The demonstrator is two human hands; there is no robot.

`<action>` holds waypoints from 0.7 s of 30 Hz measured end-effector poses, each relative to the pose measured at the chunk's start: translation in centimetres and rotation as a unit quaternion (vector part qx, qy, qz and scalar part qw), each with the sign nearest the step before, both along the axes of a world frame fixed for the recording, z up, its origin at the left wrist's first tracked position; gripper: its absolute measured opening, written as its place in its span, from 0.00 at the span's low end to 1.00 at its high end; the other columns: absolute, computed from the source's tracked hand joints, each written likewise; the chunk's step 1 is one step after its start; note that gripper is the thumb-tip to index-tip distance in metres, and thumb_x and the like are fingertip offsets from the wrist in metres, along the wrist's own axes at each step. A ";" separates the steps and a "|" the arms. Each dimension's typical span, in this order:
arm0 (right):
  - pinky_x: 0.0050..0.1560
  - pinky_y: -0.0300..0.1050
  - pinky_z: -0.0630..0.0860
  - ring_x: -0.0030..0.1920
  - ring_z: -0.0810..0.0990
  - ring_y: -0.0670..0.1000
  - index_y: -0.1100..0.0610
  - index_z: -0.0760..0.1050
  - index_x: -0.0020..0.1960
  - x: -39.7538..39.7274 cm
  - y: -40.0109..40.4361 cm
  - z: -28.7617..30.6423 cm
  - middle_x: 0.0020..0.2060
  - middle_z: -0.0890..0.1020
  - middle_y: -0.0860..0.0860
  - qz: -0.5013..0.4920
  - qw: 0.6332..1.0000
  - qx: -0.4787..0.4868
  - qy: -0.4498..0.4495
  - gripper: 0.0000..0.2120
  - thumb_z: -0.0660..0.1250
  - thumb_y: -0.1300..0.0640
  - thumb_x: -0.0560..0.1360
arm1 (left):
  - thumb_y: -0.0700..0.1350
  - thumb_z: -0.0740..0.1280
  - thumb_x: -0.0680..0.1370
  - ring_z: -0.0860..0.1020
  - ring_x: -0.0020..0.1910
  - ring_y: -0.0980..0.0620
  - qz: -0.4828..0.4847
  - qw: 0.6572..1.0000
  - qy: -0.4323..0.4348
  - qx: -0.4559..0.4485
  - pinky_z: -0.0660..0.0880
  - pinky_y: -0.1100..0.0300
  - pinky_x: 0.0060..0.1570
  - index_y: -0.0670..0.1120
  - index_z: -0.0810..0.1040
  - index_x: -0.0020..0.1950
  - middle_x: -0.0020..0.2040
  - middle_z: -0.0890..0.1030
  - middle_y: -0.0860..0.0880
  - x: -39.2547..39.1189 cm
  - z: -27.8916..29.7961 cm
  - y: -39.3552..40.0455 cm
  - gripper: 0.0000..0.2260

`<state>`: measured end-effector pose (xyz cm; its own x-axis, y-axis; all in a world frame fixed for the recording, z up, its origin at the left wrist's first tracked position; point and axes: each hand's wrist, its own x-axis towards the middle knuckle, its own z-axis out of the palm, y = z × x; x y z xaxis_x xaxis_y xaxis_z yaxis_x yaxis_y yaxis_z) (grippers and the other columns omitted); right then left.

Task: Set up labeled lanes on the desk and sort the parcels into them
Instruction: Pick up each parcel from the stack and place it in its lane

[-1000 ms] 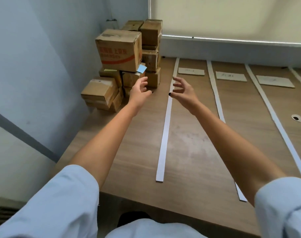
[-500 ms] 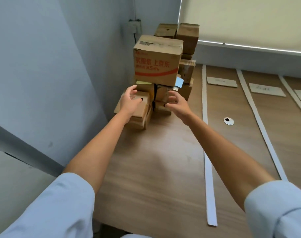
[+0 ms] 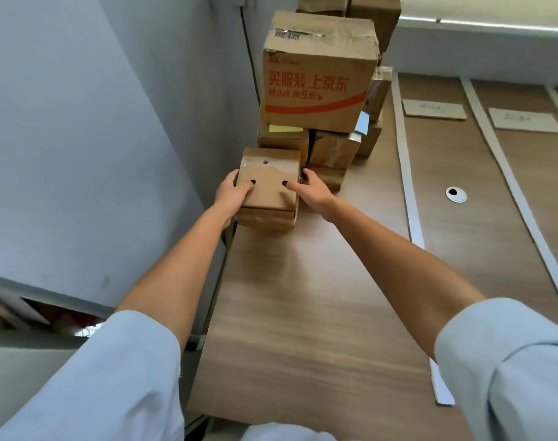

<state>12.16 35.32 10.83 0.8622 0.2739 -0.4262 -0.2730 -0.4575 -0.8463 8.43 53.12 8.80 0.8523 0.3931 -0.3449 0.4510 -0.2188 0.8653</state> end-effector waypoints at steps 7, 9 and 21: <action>0.55 0.42 0.65 0.67 0.67 0.54 0.57 0.53 0.76 -0.4 -1.2 1.4 0.74 0.61 0.54 -0.053 0.997 0.054 0.000 0.33 0.63 0.49 0.77 | 0.47 0.60 0.79 0.72 0.62 0.48 0.020 1.000 -0.018 -0.005 0.70 0.59 0.56 0.47 0.67 0.71 0.68 0.71 0.46 -0.4 1.5 -0.9 0.20; 0.56 0.41 0.64 0.70 0.64 0.54 0.58 0.54 0.76 -0.8 -2.3 1.9 0.73 0.62 0.54 -0.073 0.995 0.072 -0.013 0.32 0.63 0.51 0.77 | 0.50 0.60 0.78 0.71 0.64 0.47 0.019 1.000 -0.020 -0.011 0.70 0.53 0.63 0.47 0.66 0.72 0.69 0.69 0.46 -0.9 2.6 -2.0 0.22; 0.53 0.44 0.70 0.54 0.74 0.51 0.57 0.70 0.63 -5.7 -17.4 6.1 0.53 0.77 0.51 -0.171 0.959 0.226 -0.025 0.25 0.53 0.40 0.77 | 0.51 0.52 0.81 0.71 0.62 0.46 -0.033 0.992 -0.123 -0.010 0.67 0.55 0.61 0.46 0.74 0.60 0.60 0.76 0.46 -5.2 8.1 -18.2 0.16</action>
<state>6.51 17.96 16.89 0.9510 0.1180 -0.2858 -0.2949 0.0681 -0.9531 3.25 34.93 16.86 0.9353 0.3291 -0.1299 0.2102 -0.2214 0.9523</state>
